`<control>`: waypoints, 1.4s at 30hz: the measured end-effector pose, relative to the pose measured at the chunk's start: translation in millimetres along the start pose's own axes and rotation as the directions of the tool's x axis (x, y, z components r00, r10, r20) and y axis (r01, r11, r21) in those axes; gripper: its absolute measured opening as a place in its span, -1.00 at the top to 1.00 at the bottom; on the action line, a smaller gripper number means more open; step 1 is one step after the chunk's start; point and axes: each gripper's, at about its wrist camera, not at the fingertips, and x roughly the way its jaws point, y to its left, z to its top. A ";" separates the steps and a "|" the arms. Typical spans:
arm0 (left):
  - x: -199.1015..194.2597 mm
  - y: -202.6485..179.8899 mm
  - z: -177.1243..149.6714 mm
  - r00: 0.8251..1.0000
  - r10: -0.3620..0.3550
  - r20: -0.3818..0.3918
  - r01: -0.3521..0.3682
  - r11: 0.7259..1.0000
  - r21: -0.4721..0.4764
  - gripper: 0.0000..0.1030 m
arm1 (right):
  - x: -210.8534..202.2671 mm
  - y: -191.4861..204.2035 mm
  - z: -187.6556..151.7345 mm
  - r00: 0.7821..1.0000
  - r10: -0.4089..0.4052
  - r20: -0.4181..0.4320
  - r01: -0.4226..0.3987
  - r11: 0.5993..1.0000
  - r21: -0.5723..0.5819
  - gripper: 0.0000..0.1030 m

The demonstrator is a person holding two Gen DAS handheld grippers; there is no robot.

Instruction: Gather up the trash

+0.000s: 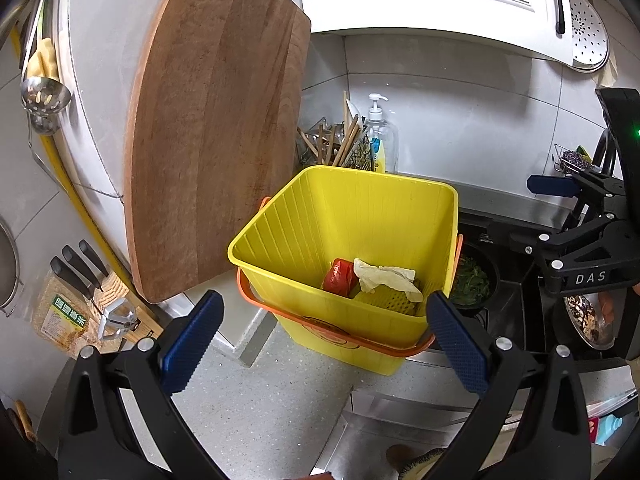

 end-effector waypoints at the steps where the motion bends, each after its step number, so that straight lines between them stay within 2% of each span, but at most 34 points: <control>1: 0.3 -0.2 0.1 1.000 -0.002 0.000 0.002 1.000 -0.002 -0.93 | 0.1 -0.8 -0.2 1.000 0.000 -0.001 0.000 1.000 0.001 -0.84; 6: 0.7 -0.9 -0.2 1.000 -0.020 0.002 0.020 1.000 -0.009 -0.93 | -0.7 -2.3 -1.2 1.000 -0.002 0.000 0.002 1.000 0.005 -0.84; 12: 2.4 -4.9 -1.0 1.000 0.003 0.007 -0.003 1.000 0.003 -0.93 | -1.0 -3.0 -1.6 1.000 0.000 -0.001 0.000 1.000 0.006 -0.84; 24: 0.1 -9.1 0.0 1.000 -0.007 0.018 0.006 1.000 0.016 -0.93 | -2.7 -3.1 -2.4 1.000 -0.001 0.005 0.001 1.000 0.011 -0.84; 28: -1.9 -9.0 -0.6 1.000 -0.016 0.020 0.016 1.000 0.001 -0.93 | -3.3 -4.1 -2.4 1.000 -0.001 0.007 0.000 1.000 0.011 -0.84; 32: -0.6 -11.5 0.3 0.998 -0.057 0.001 0.057 0.998 0.017 -0.93 | -3.7 -4.5 -2.7 1.000 0.001 0.006 -0.001 1.000 0.010 -0.84; 42: -2.7 -11.5 -1.2 0.999 -0.044 0.004 0.043 0.999 0.019 -0.93 | -5.5 -2.9 -1.9 1.000 0.005 0.010 -0.005 1.000 0.008 -0.84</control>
